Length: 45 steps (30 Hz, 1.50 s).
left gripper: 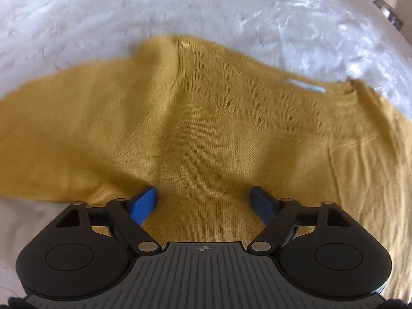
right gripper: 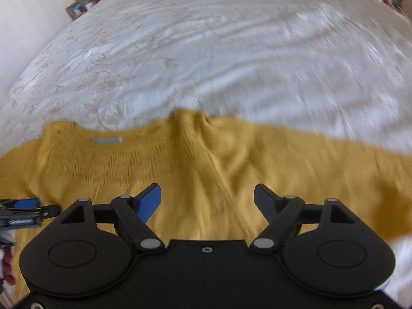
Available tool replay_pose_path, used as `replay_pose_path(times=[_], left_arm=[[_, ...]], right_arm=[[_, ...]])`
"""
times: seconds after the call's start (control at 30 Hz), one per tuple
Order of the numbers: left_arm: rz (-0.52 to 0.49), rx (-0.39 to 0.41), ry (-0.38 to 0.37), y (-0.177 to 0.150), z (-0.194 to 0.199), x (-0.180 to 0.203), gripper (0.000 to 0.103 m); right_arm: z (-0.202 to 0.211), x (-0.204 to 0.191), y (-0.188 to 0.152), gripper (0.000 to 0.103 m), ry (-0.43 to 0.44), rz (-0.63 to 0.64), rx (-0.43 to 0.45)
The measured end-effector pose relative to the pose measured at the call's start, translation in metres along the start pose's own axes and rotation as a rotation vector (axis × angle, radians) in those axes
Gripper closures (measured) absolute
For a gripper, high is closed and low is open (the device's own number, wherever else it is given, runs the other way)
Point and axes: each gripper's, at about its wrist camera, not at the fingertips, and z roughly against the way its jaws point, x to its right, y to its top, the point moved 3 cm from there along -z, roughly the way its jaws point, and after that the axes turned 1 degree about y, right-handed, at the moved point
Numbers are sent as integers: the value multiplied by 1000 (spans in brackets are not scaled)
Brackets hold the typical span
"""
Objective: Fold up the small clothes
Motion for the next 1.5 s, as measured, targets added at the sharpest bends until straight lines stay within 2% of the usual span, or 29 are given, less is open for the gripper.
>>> replay_pose_path(times=[0.07, 0.17, 0.4, 0.53, 0.73, 0.87, 1.0, 1.13, 1.23, 1.3, 1.4, 1.5], left_arm=[[-21, 17, 6, -2, -3, 4, 7], [-34, 11, 19, -1, -5, 8, 4], [-30, -40, 42, 6, 10, 12, 5], [10, 29, 18, -4, 44, 29, 5], [-45, 113, -14, -19, 96, 84, 5], [-89, 120, -28, -31, 112, 121, 5], [-117, 107, -31, -42, 116, 151, 5], [-116, 82, -32, -55, 118, 169, 5], [-121, 60, -26, -62, 118, 176, 5], [-137, 51, -15, -65, 117, 178, 5], [-144, 50, 3, -66, 118, 178, 5], [-127, 44, 15, -66, 119, 175, 5]], right_arm=[[16, 21, -12, 21, -16, -81, 4], [40, 57, -30, 19, -49, -189, 26], [96, 158, -52, 17, -167, -364, 113], [120, 209, -54, 16, -223, -399, 165], [135, 268, -45, 13, -266, -407, 223], [135, 303, -40, 13, -295, -410, 238], [130, 333, -40, 11, -277, -446, 238], [123, 353, -44, 10, -205, -486, 238], [118, 359, -46, 9, -144, -499, 258], [114, 362, -46, 8, -137, -507, 261], [104, 363, -41, 0, -136, -498, 235], [97, 361, -35, 2, -122, -458, 199]])
